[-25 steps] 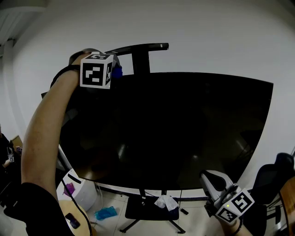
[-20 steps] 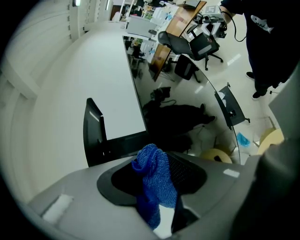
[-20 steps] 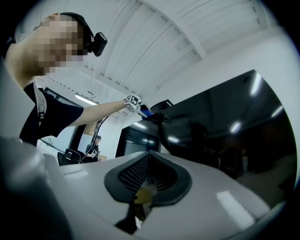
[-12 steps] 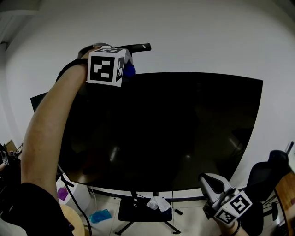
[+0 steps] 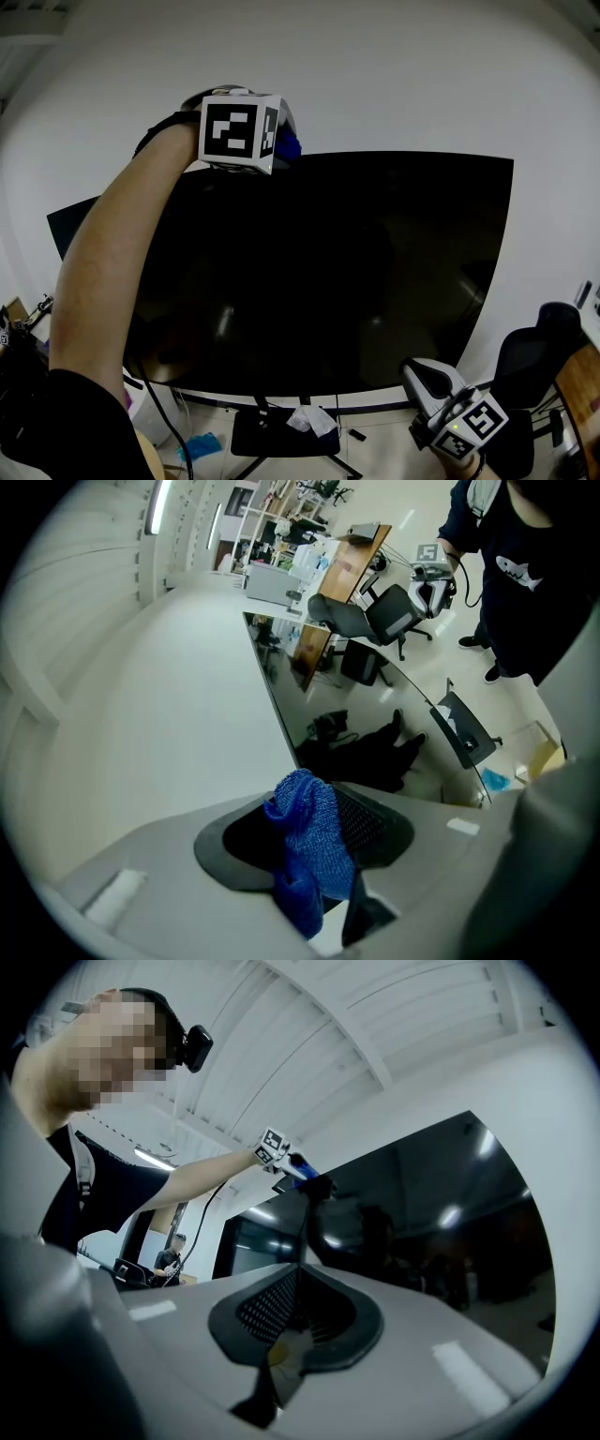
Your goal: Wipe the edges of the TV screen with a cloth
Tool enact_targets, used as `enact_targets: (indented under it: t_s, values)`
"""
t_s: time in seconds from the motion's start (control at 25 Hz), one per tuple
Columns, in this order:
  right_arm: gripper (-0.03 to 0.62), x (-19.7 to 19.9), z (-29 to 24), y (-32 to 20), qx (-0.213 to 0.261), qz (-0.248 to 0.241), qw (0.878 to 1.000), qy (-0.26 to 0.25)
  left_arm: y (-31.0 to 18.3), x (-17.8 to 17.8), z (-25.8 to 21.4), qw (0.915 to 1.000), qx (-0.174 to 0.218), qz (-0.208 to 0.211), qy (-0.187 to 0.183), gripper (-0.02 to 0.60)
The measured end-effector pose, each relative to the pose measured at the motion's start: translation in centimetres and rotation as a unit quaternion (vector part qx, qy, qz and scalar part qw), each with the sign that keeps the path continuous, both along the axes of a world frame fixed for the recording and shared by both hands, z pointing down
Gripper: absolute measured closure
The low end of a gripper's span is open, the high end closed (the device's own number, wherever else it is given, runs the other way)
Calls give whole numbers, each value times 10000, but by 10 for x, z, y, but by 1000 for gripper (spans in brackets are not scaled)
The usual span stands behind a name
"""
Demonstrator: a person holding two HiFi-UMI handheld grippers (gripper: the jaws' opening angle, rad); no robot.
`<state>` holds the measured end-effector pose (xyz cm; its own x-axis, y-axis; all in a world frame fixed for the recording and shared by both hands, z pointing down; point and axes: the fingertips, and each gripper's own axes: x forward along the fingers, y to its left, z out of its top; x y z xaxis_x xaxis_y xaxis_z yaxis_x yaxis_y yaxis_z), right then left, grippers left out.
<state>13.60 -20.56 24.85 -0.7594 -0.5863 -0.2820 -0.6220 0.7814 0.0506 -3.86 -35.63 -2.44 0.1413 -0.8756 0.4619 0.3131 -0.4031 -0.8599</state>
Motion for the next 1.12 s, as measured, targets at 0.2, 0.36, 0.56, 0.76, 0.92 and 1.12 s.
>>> enact_targets:
  t_s: [0.2,0.36,0.56,0.76,0.92,1.12]
  values:
    - [582,48,5,-14,-128,32,9999,56,-12,58,-3,9999,-59,116,78,413]
    - [582,90,1,-23,-65,76,9999,23,-23,105,-2,9998,-105,182,74,414]
    - [582,142,-6,-32,49,135,9999,-40,-35,170,-5,9993,-124,338,87,414]
    - [582,195,-4,-39,31,229,9997,-77,-46,238,-6,9988,-113,483,59,416]
    - [582,236,-5,-42,141,309,9993,-142,-55,293,-6,9981,-105,612,24,416]
    - [582,281,0,-41,14,449,9989,-159,-67,350,-6,9973,-181,710,103,416]
